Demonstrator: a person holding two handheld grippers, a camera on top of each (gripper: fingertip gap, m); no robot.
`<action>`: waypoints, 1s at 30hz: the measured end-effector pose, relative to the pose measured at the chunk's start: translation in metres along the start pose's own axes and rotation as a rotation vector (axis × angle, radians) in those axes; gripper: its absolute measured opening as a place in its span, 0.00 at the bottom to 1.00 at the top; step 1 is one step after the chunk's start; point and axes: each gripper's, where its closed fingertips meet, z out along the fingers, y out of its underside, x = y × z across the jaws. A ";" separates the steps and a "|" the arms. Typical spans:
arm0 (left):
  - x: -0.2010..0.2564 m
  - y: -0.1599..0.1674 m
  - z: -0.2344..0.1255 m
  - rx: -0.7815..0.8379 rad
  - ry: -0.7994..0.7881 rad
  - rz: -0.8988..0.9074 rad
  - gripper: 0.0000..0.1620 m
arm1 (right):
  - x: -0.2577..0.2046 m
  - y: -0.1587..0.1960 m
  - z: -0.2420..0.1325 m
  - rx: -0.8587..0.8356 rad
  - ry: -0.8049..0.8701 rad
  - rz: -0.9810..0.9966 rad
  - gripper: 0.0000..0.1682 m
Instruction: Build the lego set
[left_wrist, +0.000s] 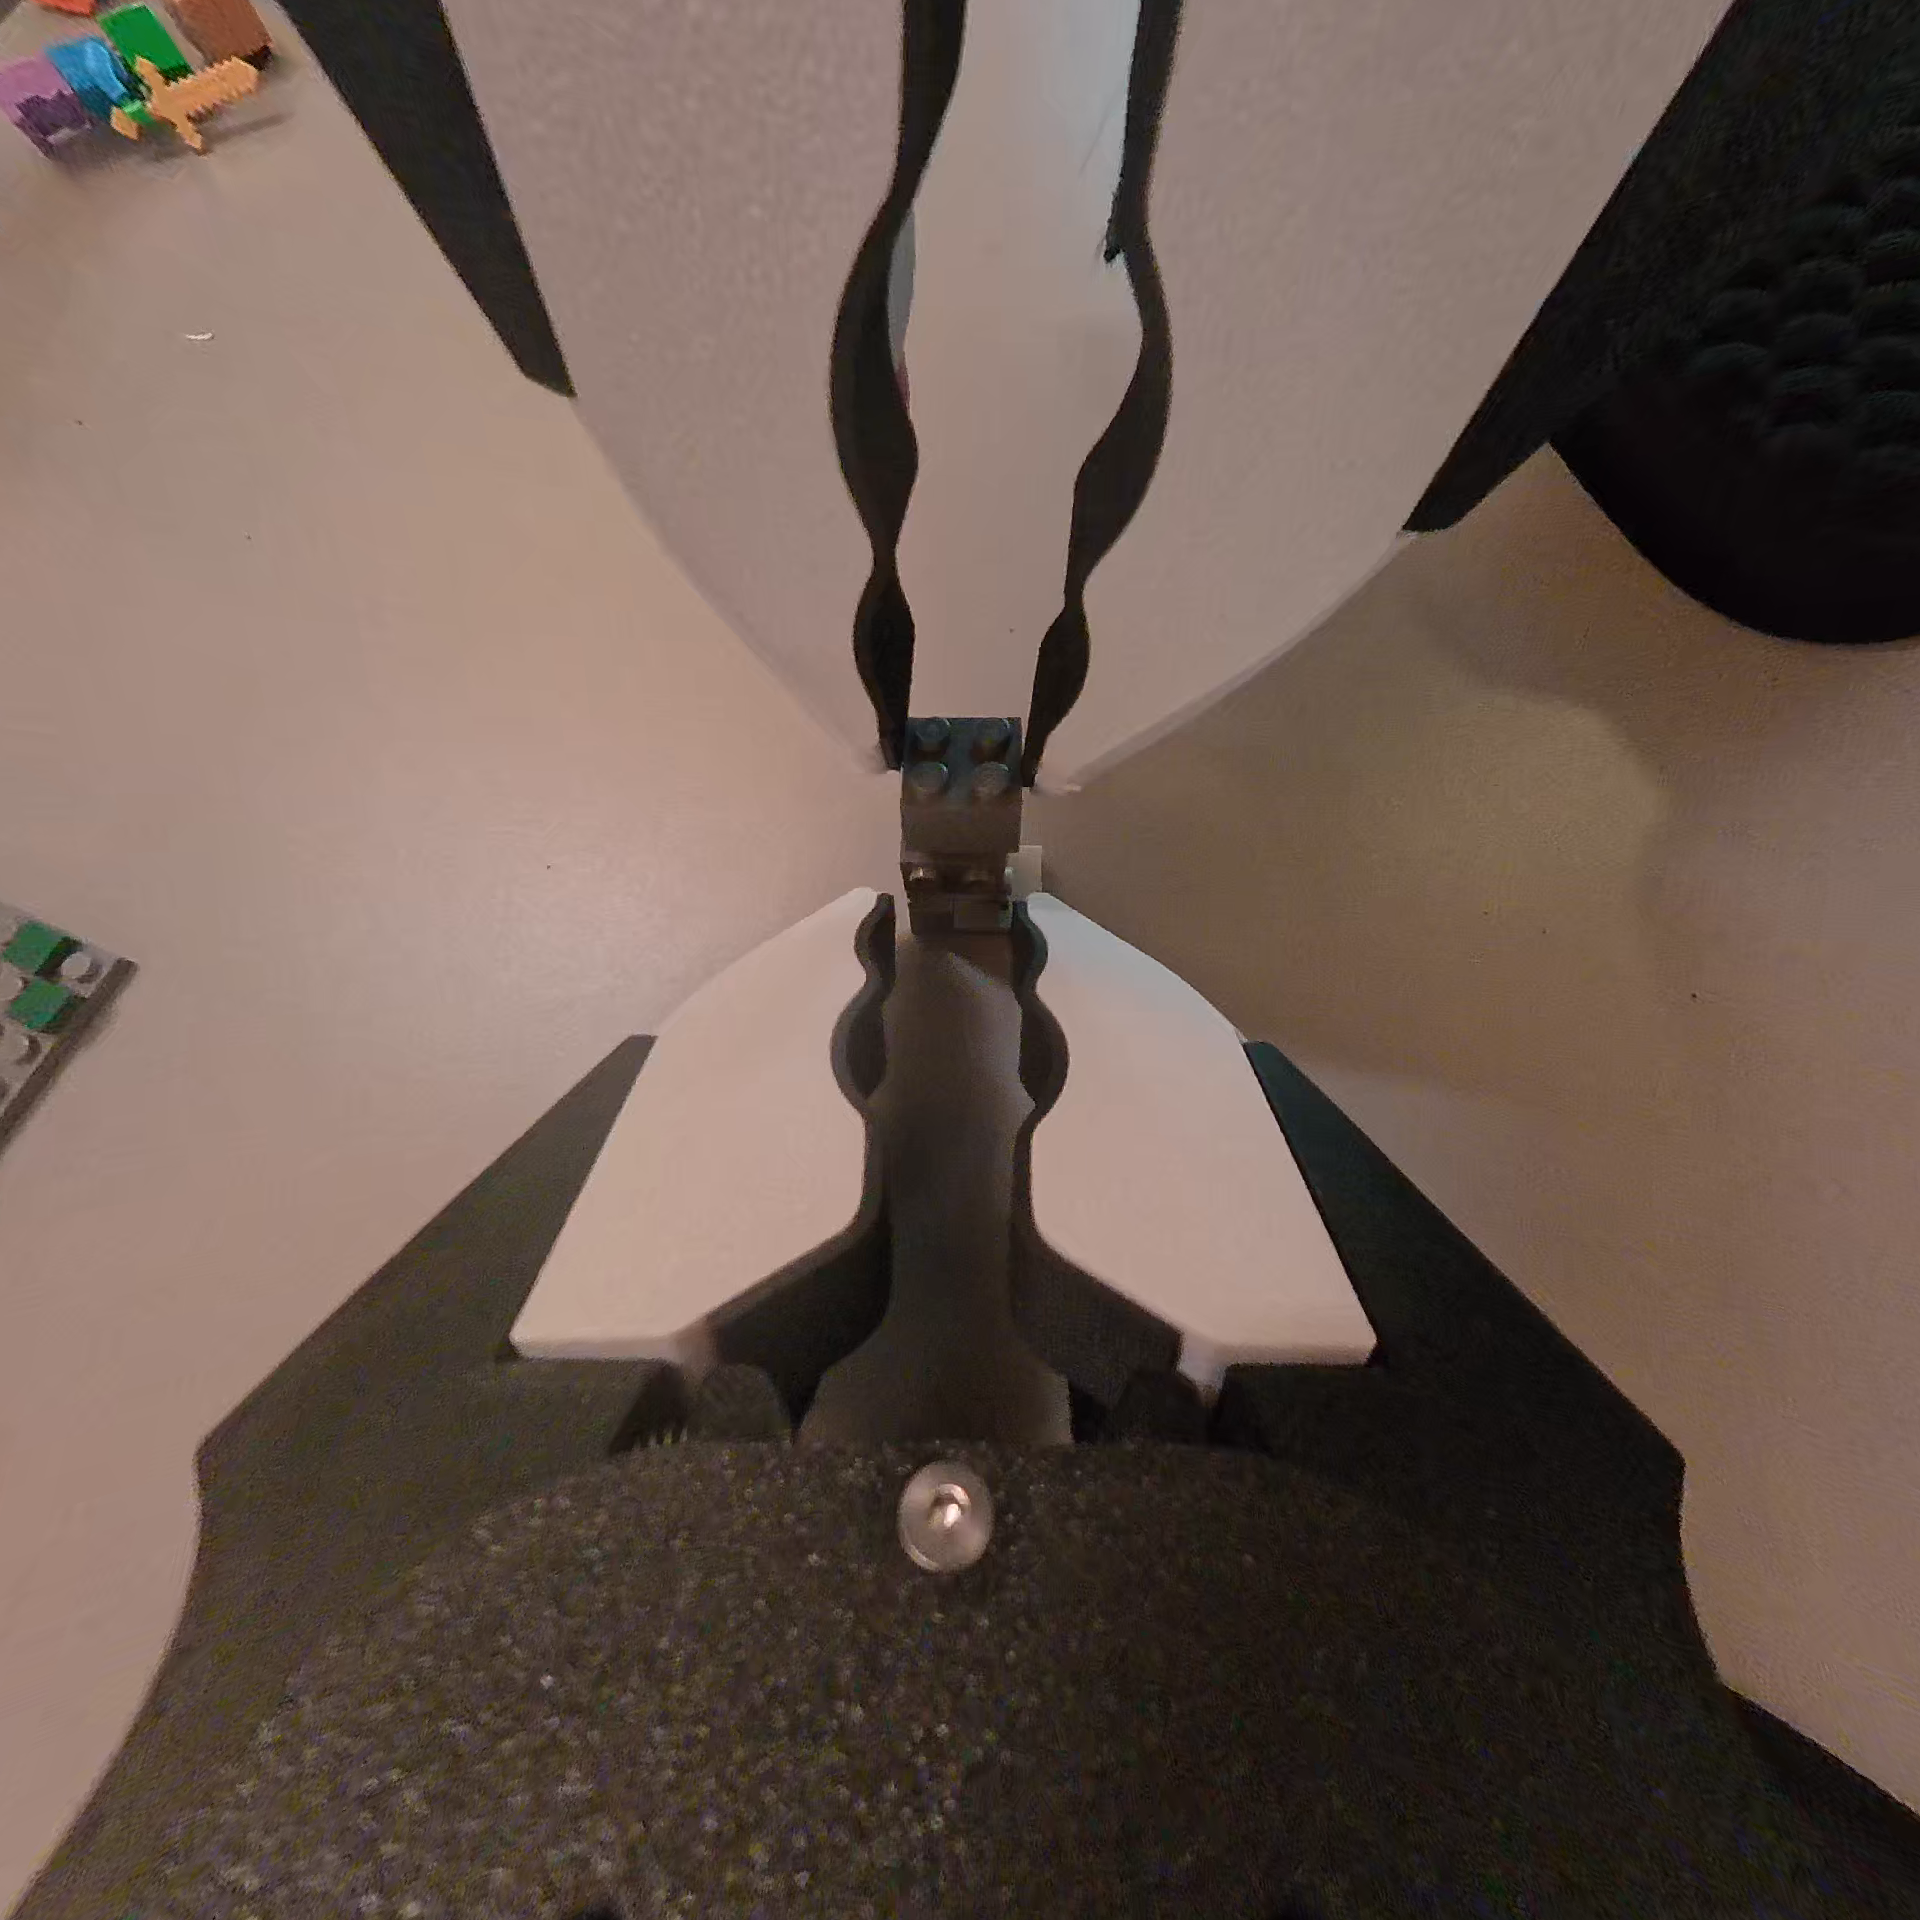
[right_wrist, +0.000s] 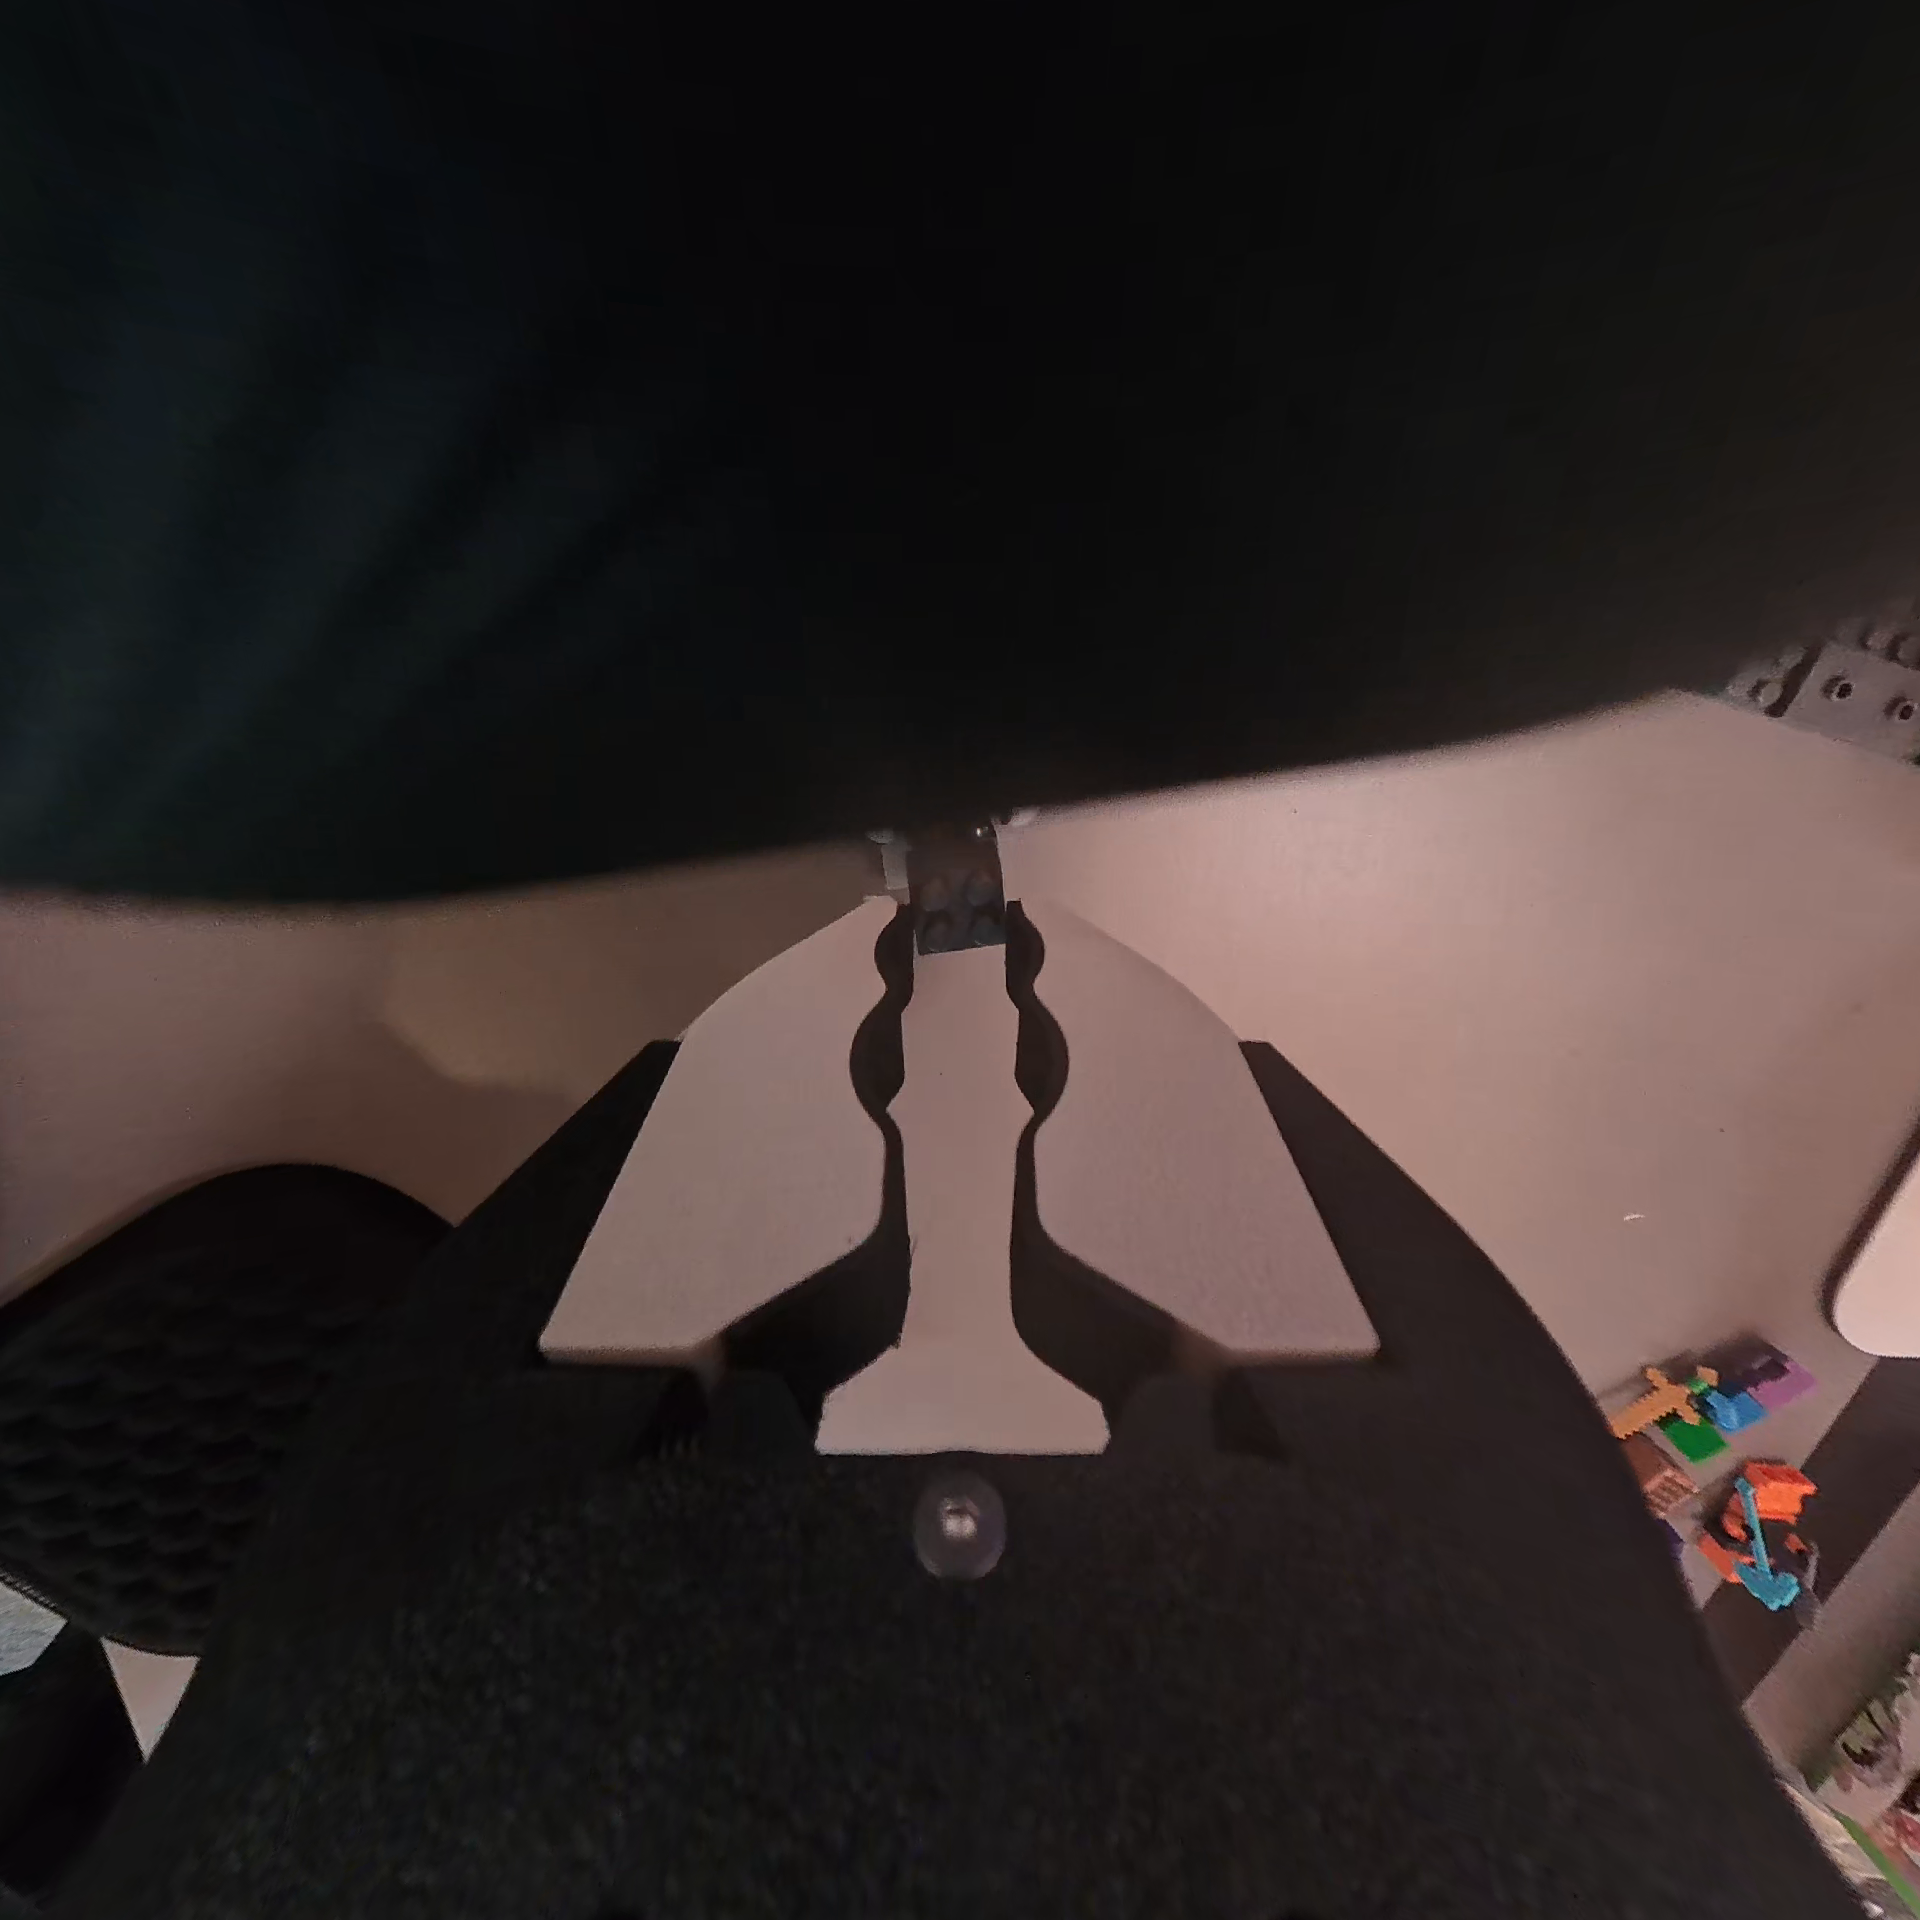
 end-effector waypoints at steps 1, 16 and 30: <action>0.000 0.000 0.000 0.000 0.001 0.001 0.13 | 0.000 0.000 0.000 0.000 0.000 0.000 0.10; 0.001 0.002 0.000 -0.010 -0.002 0.014 0.14 | 0.000 -0.001 -0.001 0.022 0.008 -0.003 0.11; 0.004 -0.004 0.003 0.025 0.003 0.012 0.15 | 0.003 0.004 -0.016 0.427 -0.058 0.198 0.17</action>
